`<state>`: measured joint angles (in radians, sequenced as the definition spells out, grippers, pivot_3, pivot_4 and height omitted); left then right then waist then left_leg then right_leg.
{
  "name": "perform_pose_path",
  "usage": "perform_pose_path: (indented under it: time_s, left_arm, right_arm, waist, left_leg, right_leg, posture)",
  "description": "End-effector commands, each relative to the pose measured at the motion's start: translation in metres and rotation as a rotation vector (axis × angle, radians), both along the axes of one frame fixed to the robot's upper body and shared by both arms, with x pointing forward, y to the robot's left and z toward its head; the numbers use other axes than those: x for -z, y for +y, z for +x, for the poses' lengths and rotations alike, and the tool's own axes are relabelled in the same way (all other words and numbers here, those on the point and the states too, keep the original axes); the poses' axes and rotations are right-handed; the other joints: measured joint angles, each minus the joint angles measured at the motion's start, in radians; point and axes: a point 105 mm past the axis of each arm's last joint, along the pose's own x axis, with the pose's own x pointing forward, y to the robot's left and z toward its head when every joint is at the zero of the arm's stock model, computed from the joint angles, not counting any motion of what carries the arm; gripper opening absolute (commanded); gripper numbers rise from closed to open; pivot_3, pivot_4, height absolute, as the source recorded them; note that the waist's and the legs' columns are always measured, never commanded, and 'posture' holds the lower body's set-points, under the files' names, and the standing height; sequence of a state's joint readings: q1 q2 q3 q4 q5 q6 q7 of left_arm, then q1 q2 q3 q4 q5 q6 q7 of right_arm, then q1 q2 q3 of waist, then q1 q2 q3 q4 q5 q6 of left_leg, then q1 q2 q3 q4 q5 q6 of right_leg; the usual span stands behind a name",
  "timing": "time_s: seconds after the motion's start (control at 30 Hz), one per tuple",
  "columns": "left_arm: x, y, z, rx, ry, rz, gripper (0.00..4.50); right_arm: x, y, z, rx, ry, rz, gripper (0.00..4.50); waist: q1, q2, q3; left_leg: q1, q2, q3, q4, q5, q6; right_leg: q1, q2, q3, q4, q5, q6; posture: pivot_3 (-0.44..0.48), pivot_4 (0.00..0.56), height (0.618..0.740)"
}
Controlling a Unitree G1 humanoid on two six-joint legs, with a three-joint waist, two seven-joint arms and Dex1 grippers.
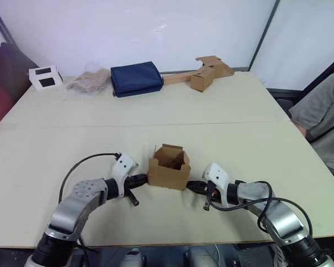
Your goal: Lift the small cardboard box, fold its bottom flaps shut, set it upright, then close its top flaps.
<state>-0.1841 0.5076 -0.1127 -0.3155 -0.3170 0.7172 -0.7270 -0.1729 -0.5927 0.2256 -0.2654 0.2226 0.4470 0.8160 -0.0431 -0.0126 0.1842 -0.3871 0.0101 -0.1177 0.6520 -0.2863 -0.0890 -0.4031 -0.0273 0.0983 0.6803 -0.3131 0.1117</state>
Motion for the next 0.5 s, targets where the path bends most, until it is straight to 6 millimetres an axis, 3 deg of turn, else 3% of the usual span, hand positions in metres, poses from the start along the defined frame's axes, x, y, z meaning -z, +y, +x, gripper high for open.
perform_pose_path:
  time_s: [0.03,0.3,0.5]
  left_arm:
    - [0.003,-0.023,-0.018,0.122,0.044,-0.036,0.06]
    - [0.005,-0.018,-0.018,0.115,0.039,-0.005,0.06]
    - [0.004,-0.002,-0.019,0.090,0.050,0.011,0.06]
  right_arm:
    - [-0.010,0.009,0.002,-0.028,-0.049,0.019,0.00]
    - [-0.008,-0.003,0.010,-0.007,-0.098,-0.044,0.00]
    - [-0.022,-0.006,0.005,-0.038,-0.130,-0.038,0.00]
  waist:
    - [0.000,0.000,0.000]
    - [0.002,0.000,0.000]
    - [0.001,0.000,0.000]
  left_leg:
    - [0.000,0.000,0.000,0.000,0.000,0.000]
    - [0.007,0.000,0.000,-0.002,0.000,0.000]
    - [0.013,0.000,0.000,-0.005,-0.001,0.001]
  right_leg:
    - [0.000,0.000,0.000,0.000,0.000,0.000]
    - [0.008,0.000,0.000,-0.003,0.000,0.000]
    - [0.014,0.000,0.000,-0.008,0.000,0.000]
  posture:
    - [0.000,0.150,0.740]
    - [0.000,0.150,0.740]
    - [0.000,0.150,0.740]
